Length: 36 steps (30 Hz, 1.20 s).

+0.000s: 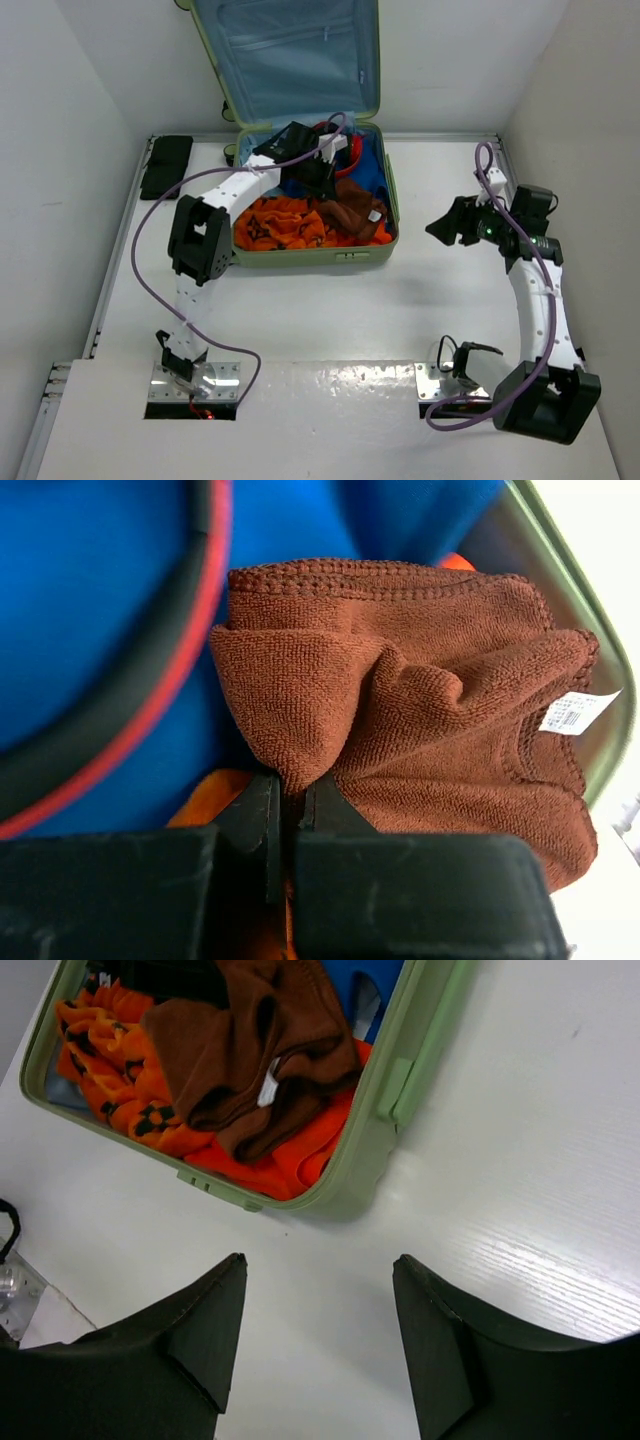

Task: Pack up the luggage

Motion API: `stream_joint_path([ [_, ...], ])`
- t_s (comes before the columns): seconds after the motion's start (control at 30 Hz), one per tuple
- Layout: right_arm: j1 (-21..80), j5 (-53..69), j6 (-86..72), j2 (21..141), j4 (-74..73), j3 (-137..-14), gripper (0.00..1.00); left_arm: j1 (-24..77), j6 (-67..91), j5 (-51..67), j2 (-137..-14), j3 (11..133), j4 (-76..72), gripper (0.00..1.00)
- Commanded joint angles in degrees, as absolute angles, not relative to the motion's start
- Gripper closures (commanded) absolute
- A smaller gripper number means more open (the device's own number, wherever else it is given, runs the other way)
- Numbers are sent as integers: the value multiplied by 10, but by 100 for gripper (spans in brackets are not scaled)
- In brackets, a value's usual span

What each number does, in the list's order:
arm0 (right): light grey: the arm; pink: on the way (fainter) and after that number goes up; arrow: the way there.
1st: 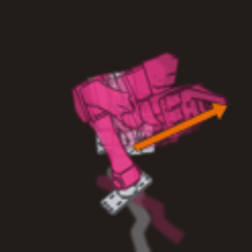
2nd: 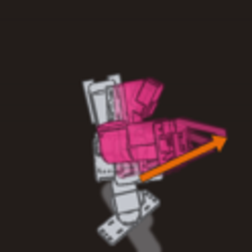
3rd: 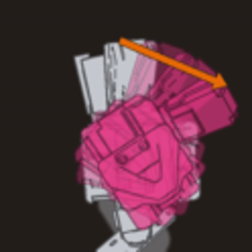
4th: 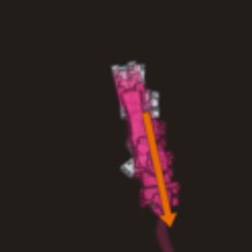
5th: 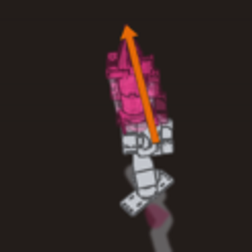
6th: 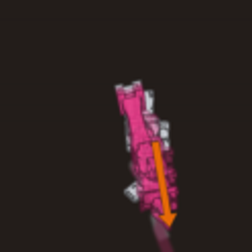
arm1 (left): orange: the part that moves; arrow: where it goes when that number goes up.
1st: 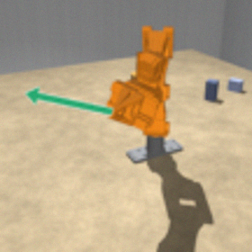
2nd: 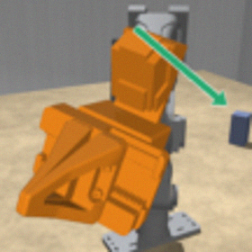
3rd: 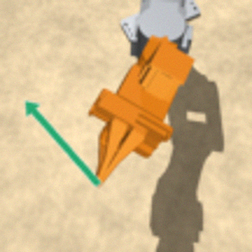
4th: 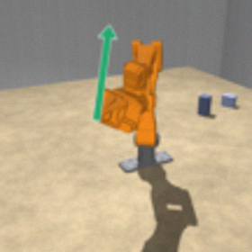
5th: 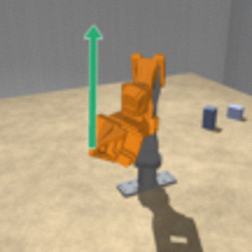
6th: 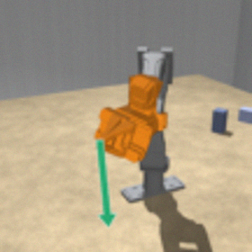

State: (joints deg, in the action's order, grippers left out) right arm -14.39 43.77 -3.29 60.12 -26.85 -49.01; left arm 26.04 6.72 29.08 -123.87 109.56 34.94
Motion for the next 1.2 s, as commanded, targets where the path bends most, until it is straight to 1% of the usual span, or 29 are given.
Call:
stream_joint_path([
  [0.0, -113, 448, -47, 609, -232, -513, 40, 236, 46, 181, -1225, 1110, 312, 100],
  [0.07, -91, 438, -52, 617, -218, -514, 40, 236, 40, 175, -1220, 1104, 312, 100],
  [0.1, -75, 431, -55, 619, -209, -516, 40, 236, 40, 165, -1220, 1089, 302, 92],
  [0.17, -49, 418, -62, 626, -194, -517, 40, 236, 40, 160, -1195, 1070, 289, 70],
  [0.2, -31, 414, -66, 629, -182, -517, 40, 236, 40, 181, -1185, 1050, 273, 58],
  [0.23, -15, 403, -69, 634, -173, -519, 40, 231, 40, 191, -1175, 1044, 267, 44],
  [0.27, -7, 398, -73, 635, -170, -520, 40, 231, 40, 199, -1166, 1044, 267, 23],
  [0.3, 20, 396, -75, 644, -160, -526, 40, 231, 40, 206, -1146, 1044, 267, 20],
  [0.37, 34, 383, -75, 649, -152, -526, 40, 224, 40, 213, -1118, 1044, 258, 13],
  [0.5, 77, 360, -73, 670, -126, -529, 40, 189, 52, 250, -1032, 1063, 229, 11],
  [0.57, 100, 351, -75, 678, -108, -533, 40, 153, 67, 235, -989, 1076, 229, 11],
  [0.63, 112, 344, -68, 704, -101, -541, 40, 113, 62, 200, -966, 1081, 242, 11],
  [0.7, 134, 336, -61, 731, -101, -558, 40, 92, 31, 104, -960, 1081, 269, 10],
  [0.73, 141, 333, -65, 743, -99, -578, 40, 64, -1, 49, -967, 1069, 291, 8],
  [0.77, 146, 331, -66, 748, -98, -585, 40, 48, -1, 23, -975, 1061, 291, 8],
  [0.8, 149, 333, -66, 757, -99, -591, 40, 30, -7, 6, -988, 1053, 300, 8],
  [0.83, 154, 330, -66, 765, -99, -607, 40, -8, -12, -3, -1004, 1047, 306, 8],
  [0.9, 156, 328, -58, 773, -106, -624, 40, -65, -31, 4, -1073, 1054, 322, 8],
  [0.97, 157, 325, -43, 782, -114, -630, 40, -90, -57, 28, -1125, 1079, 323, 8],
  [1.0, 157, 325, -42, 786, -115, -633, 40, -97, -74, 28, -1182, 1093, 323, 7],
  [1.1, 157, 323, -37, 797, -119, -635, 40, -109, -136, 0, -1277, 1196, 367, 6],
  [1.13, 158, 323, -34, 800, -123, -636, 40, -109, -162, 0, -1325, 1245, 379, 6],
  [1.17, 158, 323, -28, 804, -126, -638, 40, -109, -169, -16, -1341, 1258, 379, 6],
])
